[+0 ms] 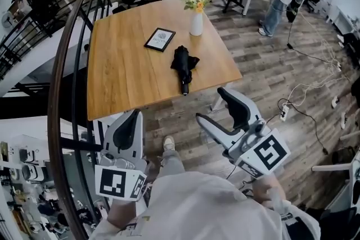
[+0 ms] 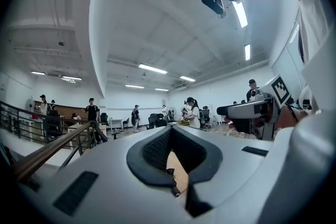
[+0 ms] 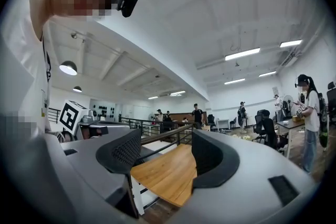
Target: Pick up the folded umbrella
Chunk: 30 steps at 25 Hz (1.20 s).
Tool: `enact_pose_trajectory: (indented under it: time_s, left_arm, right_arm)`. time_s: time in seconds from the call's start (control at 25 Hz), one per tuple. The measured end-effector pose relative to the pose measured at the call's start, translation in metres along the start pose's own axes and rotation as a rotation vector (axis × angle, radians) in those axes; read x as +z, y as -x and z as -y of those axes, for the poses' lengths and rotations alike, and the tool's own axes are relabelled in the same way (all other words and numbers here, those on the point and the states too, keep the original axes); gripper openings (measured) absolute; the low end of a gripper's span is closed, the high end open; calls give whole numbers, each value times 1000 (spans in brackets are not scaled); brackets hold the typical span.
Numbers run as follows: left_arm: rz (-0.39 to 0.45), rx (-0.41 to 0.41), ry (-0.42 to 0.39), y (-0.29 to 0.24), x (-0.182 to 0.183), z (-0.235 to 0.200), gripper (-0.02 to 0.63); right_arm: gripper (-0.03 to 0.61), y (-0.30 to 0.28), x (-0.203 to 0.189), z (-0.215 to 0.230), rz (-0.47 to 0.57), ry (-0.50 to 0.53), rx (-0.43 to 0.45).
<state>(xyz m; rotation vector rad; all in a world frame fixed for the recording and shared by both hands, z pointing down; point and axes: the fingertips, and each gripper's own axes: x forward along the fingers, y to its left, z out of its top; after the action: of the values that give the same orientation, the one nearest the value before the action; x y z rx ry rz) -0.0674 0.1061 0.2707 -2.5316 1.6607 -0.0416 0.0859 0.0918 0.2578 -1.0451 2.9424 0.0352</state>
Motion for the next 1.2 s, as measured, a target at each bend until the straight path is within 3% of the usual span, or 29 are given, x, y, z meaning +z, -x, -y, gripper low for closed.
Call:
enact_pose_trajectory:
  time_s: [0.44, 0.76, 0.96, 1.2]
  left_arm:
    - [-94, -53, 35, -129, -59, -137, 17]
    - [-176, -110, 68, -204, -120, -233, 17]
    - [-241, -181, 86, -230, -155, -264, 17]
    - [-307, -235, 136, -255, -193, -268, 17]
  right_arm:
    - [308, -173, -52, 76, -137, -69, -36]
    - [308, -284, -98, 127, -254, -99, -115]
    - [308, -323, -131, 145, -361, -118, -178]
    - [310, -344, -181, 171, -487, -179, -222]
